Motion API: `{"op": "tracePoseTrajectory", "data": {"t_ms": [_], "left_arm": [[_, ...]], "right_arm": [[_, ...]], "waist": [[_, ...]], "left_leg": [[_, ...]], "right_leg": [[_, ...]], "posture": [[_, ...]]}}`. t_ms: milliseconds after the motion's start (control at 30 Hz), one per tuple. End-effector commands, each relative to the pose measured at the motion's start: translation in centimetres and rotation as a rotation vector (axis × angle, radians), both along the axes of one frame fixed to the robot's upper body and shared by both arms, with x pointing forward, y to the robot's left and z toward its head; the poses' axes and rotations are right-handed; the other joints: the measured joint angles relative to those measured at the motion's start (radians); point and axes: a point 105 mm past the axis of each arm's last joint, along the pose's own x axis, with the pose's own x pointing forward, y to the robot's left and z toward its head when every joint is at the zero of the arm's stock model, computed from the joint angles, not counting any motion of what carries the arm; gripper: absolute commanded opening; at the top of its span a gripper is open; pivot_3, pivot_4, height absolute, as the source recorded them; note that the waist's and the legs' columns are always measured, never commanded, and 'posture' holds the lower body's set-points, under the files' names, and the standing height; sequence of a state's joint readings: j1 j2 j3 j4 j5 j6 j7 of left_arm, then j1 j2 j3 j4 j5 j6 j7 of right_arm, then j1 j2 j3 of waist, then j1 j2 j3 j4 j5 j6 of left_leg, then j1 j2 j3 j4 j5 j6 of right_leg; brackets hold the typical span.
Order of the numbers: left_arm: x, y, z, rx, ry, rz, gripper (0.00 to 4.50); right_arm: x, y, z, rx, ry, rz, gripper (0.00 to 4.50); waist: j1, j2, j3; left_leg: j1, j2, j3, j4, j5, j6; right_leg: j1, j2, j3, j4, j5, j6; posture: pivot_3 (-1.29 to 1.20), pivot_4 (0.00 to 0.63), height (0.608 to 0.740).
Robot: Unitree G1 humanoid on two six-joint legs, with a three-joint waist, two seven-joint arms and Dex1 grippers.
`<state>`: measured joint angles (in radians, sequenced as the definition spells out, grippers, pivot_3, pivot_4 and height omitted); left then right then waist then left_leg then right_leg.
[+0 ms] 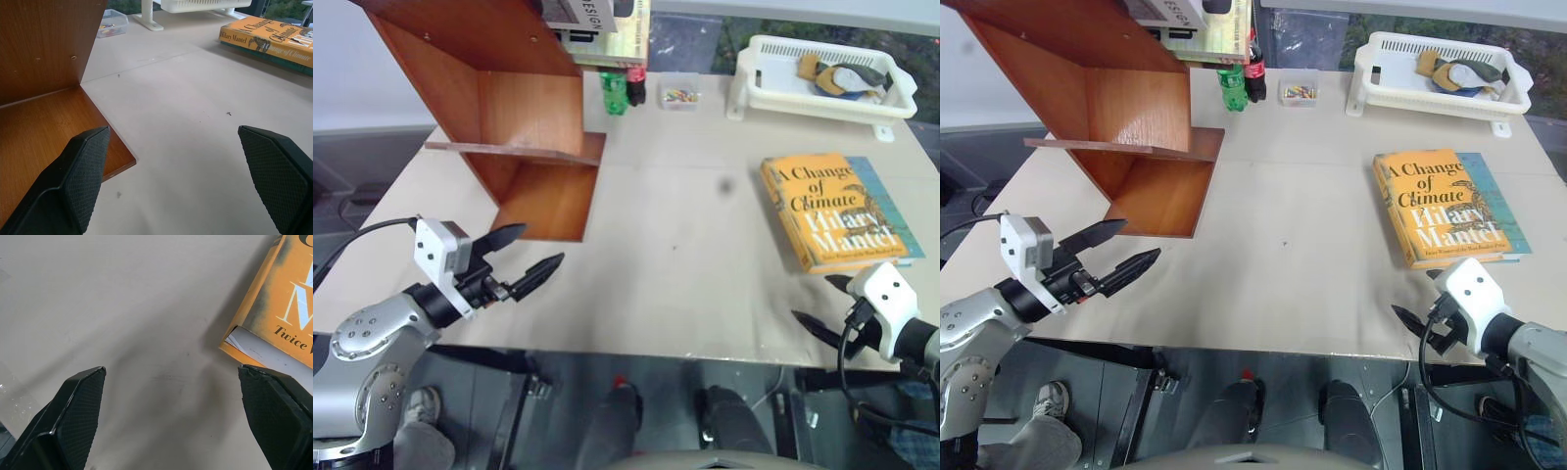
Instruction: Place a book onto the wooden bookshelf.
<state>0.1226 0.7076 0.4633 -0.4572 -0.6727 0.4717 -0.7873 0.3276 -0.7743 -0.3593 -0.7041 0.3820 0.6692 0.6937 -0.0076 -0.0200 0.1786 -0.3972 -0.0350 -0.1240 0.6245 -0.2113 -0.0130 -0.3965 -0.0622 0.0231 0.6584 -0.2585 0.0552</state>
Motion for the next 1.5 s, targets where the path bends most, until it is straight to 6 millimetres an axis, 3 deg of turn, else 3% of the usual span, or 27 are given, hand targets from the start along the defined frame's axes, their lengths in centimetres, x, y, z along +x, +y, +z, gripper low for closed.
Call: {"op": "tracePoseTrajectory", "data": {"t_ms": [33, 233, 400, 533, 700, 800, 967, 1067, 1233, 1500], "left_arm": [[-0.1, -0.2, 0.8, 0.008, -0.028, -0.018, 4.50], [0.1, -1.5, 1.3, -0.009, -0.041, -0.061, 4.50], [-0.1, -4.0, 1.9, -0.036, -0.056, -0.161, 4.50], [0.7, -6.6, 2.5, -0.052, -0.085, -0.241, 4.50], [1.7, -10.3, 3.0, -0.105, -0.107, -0.361, 4.50], [2.6, -12.3, 2.8, -0.119, -0.132, -0.396, 4.50], [2.7, -14.2, 2.5, -0.134, -0.150, -0.417, 4.50], [2.8, -14.2, 2.4, -0.145, -0.155, -0.406, 4.50], [2.6, -13.9, 2.2, -0.147, -0.163, -0.383, 4.50], [2.9, -13.7, 2.2, -0.140, -0.178, -0.371, 4.50]], "right_arm": [[0.1, 0.4, 1.6, 0.014, -0.053, 0.034, 4.43], [0.6, 1.1, 3.9, 0.111, -0.094, 0.105, 4.43], [2.0, 0.9, 6.0, 0.263, -0.097, 0.103, 2.92], [6.8, -2.7, 7.0, 0.177, -0.251, -0.142, 1.00], [13.1, -7.1, 8.8, -0.010, -0.380, -0.407, 1.00], [16.2, -11.0, 9.4, -0.129, -0.417, -0.585, 0.04], [18.3, -13.6, 9.7, -0.235, -0.412, -0.659, 0.04], [18.9, -15.1, 9.7, -0.287, -0.396, -0.713, 0.04], [18.8, -17.0, 8.1, -0.327, -0.305, -0.775, 0.04], [18.3, -17.3, 5.9, -0.226, -0.140, -0.751, 0.04]], "waist": [[0.000, 0.000, 0.000], [-0.001, 0.000, 0.000], [-0.001, -0.001, 0.000], [0.000, 0.000, 0.000], [-0.006, 0.001, 0.001], [-0.007, 0.002, 0.002], [-0.008, 0.003, 0.002], [-0.012, 0.003, 0.002], [-0.012, 0.003, 0.002], [-0.017, 0.003, 0.002]], "left_leg": [[0.000, 0.000, 0.000, 0.000, 0.000, 0.000], [0.000, 0.000, 0.000, 0.000, 0.000, 0.000], [0.000, 0.000, 0.000, 0.000, 0.000, 0.000], [0.000, 0.000, 0.001, 0.002, 0.000, 0.000], [0.000, -0.001, 0.002, 0.002, 0.000, 0.000], [-0.001, -0.005, 0.005, 0.002, 0.000, 0.000], [-0.003, -0.004, 0.008, 0.000, 0.000, 0.000], [-0.004, -0.004, 0.013, -0.002, 0.000, 0.001], [-0.003, -0.005, 0.015, -0.005, 0.000, 0.001], [-0.001, -0.005, 0.020, -0.005, -0.002, 0.005]], "right_leg": [[0.000, 0.000, 0.000, 0.000, 0.000, 0.000], [0.000, 0.000, 0.000, 0.000, 0.000, 0.000], [0.000, 0.000, 0.000, 0.000, 0.002, -0.003], [0.001, 0.000, 0.000, 0.001, 0.002, -0.003], [0.000, 0.001, 0.002, 0.001, 0.005, 0.000], [-0.002, 0.001, 0.004, 0.001, 0.005, 0.000], [-0.005, 0.000, 0.005, 0.001, 0.005, 0.000], [-0.007, -0.001, 0.008, 0.000, 0.005, 0.001], [-0.008, -0.001, 0.011, 0.000, 0.005, 0.001], [-0.008, -0.001, 0.015, 0.001, 0.006, 0.001]], "posture": [[0.00, 0.150, 0.740], [0.00, 0.150, 0.740], [0.00, 0.150, 0.740], [0.00, 0.150, 0.740], [0.00, 0.150, 0.740], [0.00, 0.150, 0.740], [0.00, 0.150, 0.740], [0.00, 0.150, 0.740], [0.00, 0.150, 0.740], [0.00, 0.150, 0.740]]}}
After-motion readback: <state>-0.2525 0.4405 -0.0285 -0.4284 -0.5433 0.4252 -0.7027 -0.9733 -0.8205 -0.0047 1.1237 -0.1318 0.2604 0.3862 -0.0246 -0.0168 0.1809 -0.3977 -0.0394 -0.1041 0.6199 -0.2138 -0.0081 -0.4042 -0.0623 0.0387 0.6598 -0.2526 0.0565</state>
